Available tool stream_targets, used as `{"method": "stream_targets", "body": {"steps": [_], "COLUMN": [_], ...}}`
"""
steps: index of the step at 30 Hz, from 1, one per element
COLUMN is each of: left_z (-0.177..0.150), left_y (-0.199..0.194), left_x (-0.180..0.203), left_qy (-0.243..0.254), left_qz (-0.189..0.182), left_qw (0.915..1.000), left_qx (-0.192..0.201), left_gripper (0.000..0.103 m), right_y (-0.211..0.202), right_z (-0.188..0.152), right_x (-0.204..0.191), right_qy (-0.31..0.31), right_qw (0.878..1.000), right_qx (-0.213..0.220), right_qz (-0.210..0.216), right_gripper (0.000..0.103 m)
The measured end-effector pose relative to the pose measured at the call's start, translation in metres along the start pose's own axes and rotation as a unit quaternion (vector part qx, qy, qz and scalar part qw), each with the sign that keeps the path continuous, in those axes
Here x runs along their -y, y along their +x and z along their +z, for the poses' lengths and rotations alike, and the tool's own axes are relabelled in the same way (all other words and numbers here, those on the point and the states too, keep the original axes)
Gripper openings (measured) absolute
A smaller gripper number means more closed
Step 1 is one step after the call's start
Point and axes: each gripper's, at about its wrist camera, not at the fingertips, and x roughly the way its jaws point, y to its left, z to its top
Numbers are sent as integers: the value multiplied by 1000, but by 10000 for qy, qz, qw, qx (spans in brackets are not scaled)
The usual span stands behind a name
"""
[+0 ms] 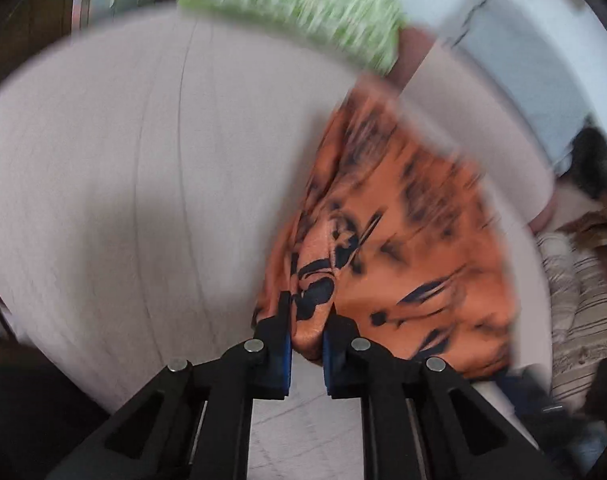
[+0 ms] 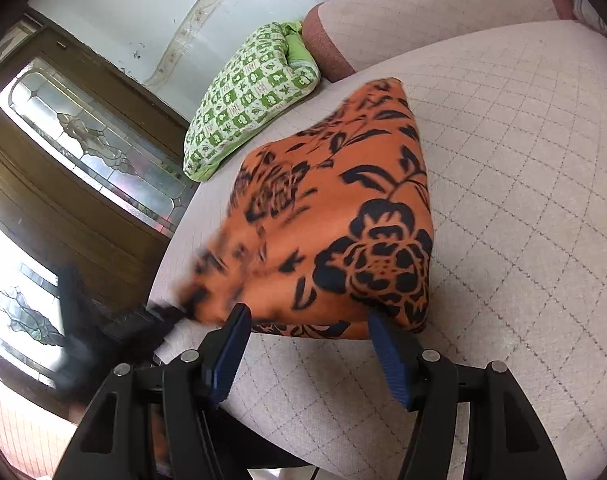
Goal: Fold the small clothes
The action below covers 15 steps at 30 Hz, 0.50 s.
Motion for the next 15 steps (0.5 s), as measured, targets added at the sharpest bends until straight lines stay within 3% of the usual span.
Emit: {"method": "stream_targets", "body": {"steps": [4,11,15], "left_z": [7,13,16], "left_y": [-10,-1,-21], "left_x": [14,9,2], "left_qy": [345,230,116], "left_qz": [37,-146,-42], "left_qw": [9992,9996,9998], "left_qx": [175,34,169], "left_gripper": [14,16,28], "right_y": [-3,-25,4], "right_z": [0,19,34], "right_x": [-6,-39,-24], "right_qy": [-102,-414,2], "right_qw": [9999,9983,9981], "right_qx": [-6,261,-83], "right_qz": [-22,306,609], "right_gripper": [65,69,77]}}
